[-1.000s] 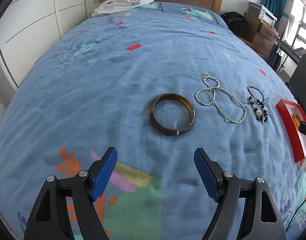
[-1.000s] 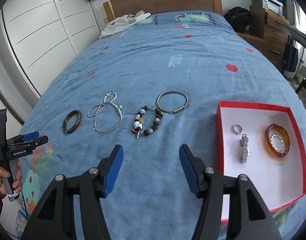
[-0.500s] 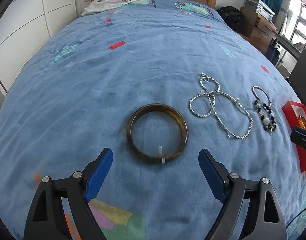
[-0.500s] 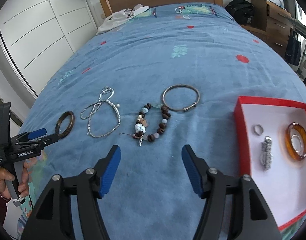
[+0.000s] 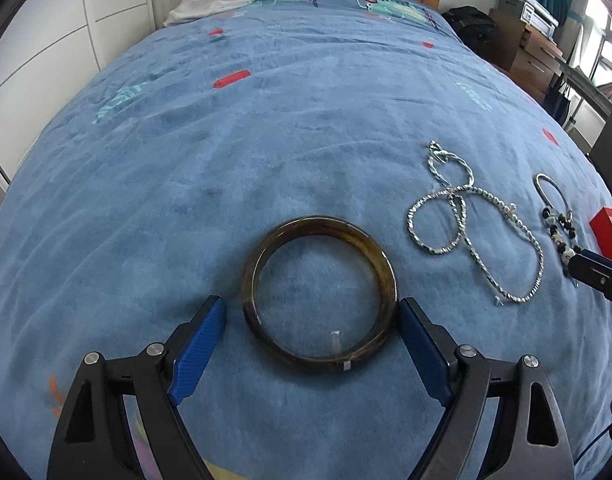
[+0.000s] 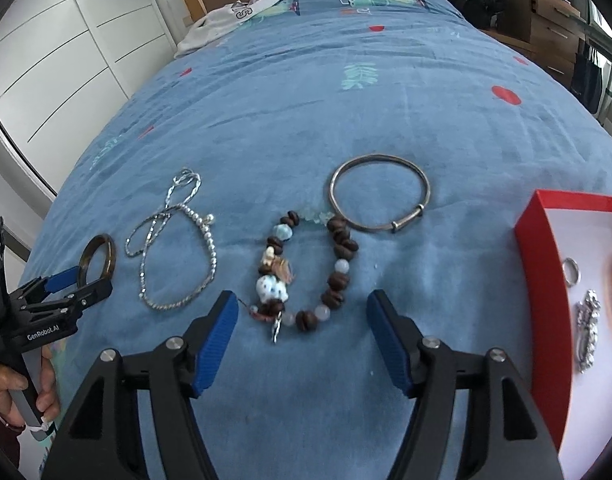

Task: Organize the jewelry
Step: 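Close the left tool on the dark bangle while the right tool grasps the beaded bracelet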

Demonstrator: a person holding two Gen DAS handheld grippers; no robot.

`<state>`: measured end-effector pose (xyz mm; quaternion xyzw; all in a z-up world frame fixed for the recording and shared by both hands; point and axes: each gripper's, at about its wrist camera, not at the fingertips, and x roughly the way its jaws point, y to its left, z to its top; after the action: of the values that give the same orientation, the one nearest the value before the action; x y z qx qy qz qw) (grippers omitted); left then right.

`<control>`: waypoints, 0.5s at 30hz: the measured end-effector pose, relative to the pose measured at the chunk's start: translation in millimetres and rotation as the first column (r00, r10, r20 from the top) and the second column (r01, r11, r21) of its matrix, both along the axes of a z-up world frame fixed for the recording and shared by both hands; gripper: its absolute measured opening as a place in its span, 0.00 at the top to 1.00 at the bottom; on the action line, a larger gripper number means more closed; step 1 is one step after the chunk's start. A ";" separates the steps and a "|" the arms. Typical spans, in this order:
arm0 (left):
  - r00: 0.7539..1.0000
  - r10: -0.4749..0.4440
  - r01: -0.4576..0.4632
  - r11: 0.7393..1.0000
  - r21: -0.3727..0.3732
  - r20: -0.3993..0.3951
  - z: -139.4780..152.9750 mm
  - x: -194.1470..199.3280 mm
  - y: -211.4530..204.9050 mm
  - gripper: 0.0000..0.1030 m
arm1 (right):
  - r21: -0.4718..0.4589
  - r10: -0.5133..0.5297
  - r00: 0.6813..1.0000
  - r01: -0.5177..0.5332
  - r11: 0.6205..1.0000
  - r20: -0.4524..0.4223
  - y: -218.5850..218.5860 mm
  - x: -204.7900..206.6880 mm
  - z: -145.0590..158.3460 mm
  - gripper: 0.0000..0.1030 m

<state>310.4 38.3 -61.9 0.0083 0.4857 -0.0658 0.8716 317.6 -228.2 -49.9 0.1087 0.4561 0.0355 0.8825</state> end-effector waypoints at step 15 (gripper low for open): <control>1.000 0.016 -0.016 1.000 -0.005 0.019 -3.6 8.3 5.5 0.26 | -0.016 0.013 1.000 -0.014 1.000 -0.007 2.0 17.5 -6.8 0.55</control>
<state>318.8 43.8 -65.5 0.0030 0.4774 -0.0601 0.8766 335.0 -226.2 -56.8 0.0989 0.4600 0.0376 0.8816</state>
